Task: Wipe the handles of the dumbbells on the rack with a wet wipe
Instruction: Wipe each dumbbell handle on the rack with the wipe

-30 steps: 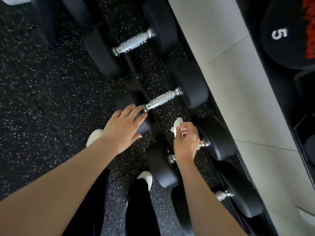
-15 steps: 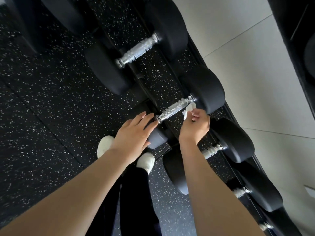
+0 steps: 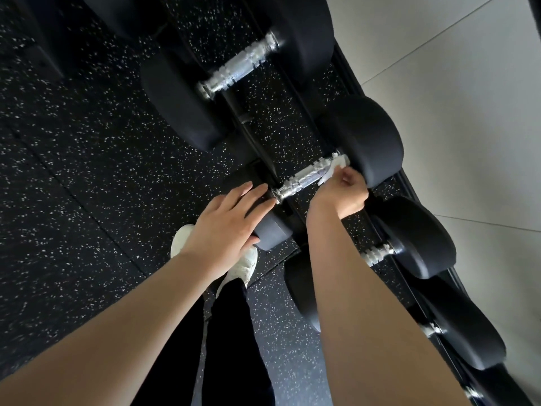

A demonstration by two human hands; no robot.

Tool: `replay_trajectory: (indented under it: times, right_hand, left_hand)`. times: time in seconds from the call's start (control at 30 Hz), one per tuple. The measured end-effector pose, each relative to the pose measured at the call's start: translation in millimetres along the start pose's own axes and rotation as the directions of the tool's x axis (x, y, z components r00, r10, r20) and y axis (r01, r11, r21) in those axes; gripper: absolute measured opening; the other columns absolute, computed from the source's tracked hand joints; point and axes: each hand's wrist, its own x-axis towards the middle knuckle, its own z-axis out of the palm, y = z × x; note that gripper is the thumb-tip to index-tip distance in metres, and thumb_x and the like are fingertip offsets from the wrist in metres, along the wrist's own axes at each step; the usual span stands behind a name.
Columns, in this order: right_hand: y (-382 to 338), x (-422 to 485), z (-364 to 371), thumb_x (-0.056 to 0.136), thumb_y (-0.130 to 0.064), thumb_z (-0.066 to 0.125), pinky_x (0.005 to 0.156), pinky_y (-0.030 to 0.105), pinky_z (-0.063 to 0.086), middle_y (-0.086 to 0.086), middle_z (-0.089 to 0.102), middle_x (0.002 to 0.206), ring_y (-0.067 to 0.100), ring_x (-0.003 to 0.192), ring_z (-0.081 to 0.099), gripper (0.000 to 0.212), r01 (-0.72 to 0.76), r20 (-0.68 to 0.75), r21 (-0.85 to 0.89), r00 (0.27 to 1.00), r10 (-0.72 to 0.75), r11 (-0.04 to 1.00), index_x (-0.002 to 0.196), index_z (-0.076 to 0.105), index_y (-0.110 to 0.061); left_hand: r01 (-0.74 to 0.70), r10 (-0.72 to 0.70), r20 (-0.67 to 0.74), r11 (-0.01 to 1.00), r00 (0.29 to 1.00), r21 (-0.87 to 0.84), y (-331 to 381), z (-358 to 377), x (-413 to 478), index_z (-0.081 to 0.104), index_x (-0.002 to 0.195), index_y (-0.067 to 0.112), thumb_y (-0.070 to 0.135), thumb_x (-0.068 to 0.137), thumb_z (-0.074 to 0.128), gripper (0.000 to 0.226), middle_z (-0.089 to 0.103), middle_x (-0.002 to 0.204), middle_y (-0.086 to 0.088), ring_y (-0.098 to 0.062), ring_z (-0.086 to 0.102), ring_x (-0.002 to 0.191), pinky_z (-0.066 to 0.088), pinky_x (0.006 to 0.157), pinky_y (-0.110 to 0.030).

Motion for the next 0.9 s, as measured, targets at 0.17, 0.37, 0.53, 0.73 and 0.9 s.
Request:
replay_trajectory:
  times: [0.17,0.37,0.53,0.73,0.9]
  right_hand:
    - [4,1,-3,0.084,-0.005,0.066,0.057,0.006,0.046,0.009,0.069,0.095,0.011,0.078,0.061,0.006,0.059,0.061,-0.005,0.996,-0.059,0.998,0.087,0.069,-0.008]
    - [13,-7,-6,0.081,-0.004,0.067,0.062,0.013,0.049,0.005,0.068,0.091,0.004,0.068,0.055,0.01,0.297,0.197,-0.13,0.943,-0.269,0.946,0.079,0.066,-0.014]
    - [39,-30,-14,0.08,-0.002,0.068,0.059,0.008,0.045,0.006,0.066,0.094,0.006,0.071,0.057,0.007,0.432,0.423,-0.133,0.838,-0.344,0.892,0.083,0.067,-0.008]
    - [54,-35,-27,0.08,-0.004,0.069,0.058,0.003,0.042,0.0,0.067,0.082,-0.003,0.068,0.054,0.006,0.375,0.56,-0.167,0.797,-0.225,0.912,0.079,0.068,-0.01]
    - [56,-28,-32,0.081,-0.005,0.068,0.058,0.006,0.044,-0.008,0.064,0.072,-0.001,0.066,0.059,0.014,0.327,0.602,-0.192,0.784,-0.152,0.925,0.077,0.066,-0.017]
  left_hand:
    - [-0.003,0.003,-0.005,1.0,1.0,0.0,-1,-1,0,0.051,0.133,0.016,0.035,0.066,0.081,0.076,0.047,0.14,-0.007,-0.029,0.045,0.126,0.046,0.088,-0.042]
    - [-0.011,0.011,-0.021,1.0,1.0,0.001,-1,0,0,0.051,0.133,0.015,0.034,0.065,0.081,0.076,0.048,0.14,-0.008,-0.03,0.046,0.126,0.047,0.087,-0.043]
    - [-0.01,0.01,-0.029,1.0,1.0,-0.005,-1,-2,0,0.052,0.132,0.015,0.032,0.065,0.082,0.075,0.049,0.139,-0.008,-0.03,0.048,0.125,0.048,0.086,-0.042]
    - [0.0,-0.001,-0.024,1.0,1.0,-0.029,-1,-1,-1,0.052,0.132,0.015,0.032,0.064,0.082,0.076,0.048,0.14,-0.007,-0.03,0.047,0.125,0.048,0.087,-0.043]
    - [0.015,-0.019,-0.041,0.995,0.999,-0.098,-1,-1,0,0.052,0.131,0.017,0.03,0.061,0.085,0.078,0.049,0.139,-0.005,-0.028,0.046,0.125,0.047,0.087,-0.042]
